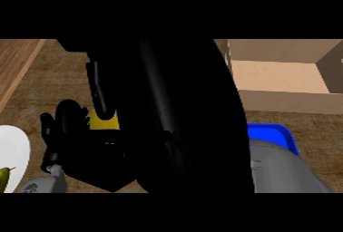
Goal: Pick the lemon from the tray and place it in the tiered shelf
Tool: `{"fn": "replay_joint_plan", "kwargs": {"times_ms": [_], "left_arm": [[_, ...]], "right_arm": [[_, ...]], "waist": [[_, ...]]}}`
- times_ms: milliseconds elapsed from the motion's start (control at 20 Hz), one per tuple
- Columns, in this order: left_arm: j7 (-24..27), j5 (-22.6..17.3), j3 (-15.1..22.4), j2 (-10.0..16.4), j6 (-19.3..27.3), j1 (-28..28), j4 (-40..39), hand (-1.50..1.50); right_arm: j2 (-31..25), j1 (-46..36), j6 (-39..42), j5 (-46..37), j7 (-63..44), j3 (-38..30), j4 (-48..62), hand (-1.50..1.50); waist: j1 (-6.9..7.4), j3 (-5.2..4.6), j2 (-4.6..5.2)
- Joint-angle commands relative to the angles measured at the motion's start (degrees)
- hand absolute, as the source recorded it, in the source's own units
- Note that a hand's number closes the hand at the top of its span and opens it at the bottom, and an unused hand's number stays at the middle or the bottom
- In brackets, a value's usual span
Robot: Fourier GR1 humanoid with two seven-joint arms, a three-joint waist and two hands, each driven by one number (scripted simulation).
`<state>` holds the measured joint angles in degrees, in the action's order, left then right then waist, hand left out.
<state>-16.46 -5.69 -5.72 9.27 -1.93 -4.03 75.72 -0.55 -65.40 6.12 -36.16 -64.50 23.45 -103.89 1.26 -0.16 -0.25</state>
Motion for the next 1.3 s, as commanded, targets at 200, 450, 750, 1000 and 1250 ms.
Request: {"fn": "replay_joint_plan", "kwargs": {"times_ms": [200, 450, 750, 1000, 1250], "left_arm": [[1.2, 0.1, -0.4, -0.3, 0.0, 1.1, -0.9, 0.0], [-3.5, -0.7, -0.1, 0.4, -0.2, -0.1, 4.1, 0.0], [-5.0, -0.1, 1.1, -0.9, 0.8, 2.4, 6.6, 0.0], [-1.0, 0.8, 1.4, -1.7, 0.4, 3.9, 4.8, 0.0], [-1.3, -0.7, -0.9, 0.8, -1.8, 1.2, 2.2, 0.0]], "right_arm": [[0.5, -13.6, 5.3, 6.8, -1.6, -10.1, 16.2, 1.5], [0.5, -12.2, 3.9, 4.8, 8.3, -8.9, 25.6, 1.5], [-0.1, -13.4, 0.7, 1.4, 18.2, -12.0, 36.0, 1.5], [0.5, -14.2, -2.7, -0.1, 23.3, -13.3, 43.1, 1.5], [0.5, -17.6, -5.8, 0.3, 25.3, -13.8, 47.7, 1.5]], "waist": [[-0.52, 0.08, 0.18], [-0.5, 0.12, 0.25], [-0.34, 0.14, 0.31], [-0.24, 0.12, 0.36], [-0.21, 0.11, 0.35]]}}
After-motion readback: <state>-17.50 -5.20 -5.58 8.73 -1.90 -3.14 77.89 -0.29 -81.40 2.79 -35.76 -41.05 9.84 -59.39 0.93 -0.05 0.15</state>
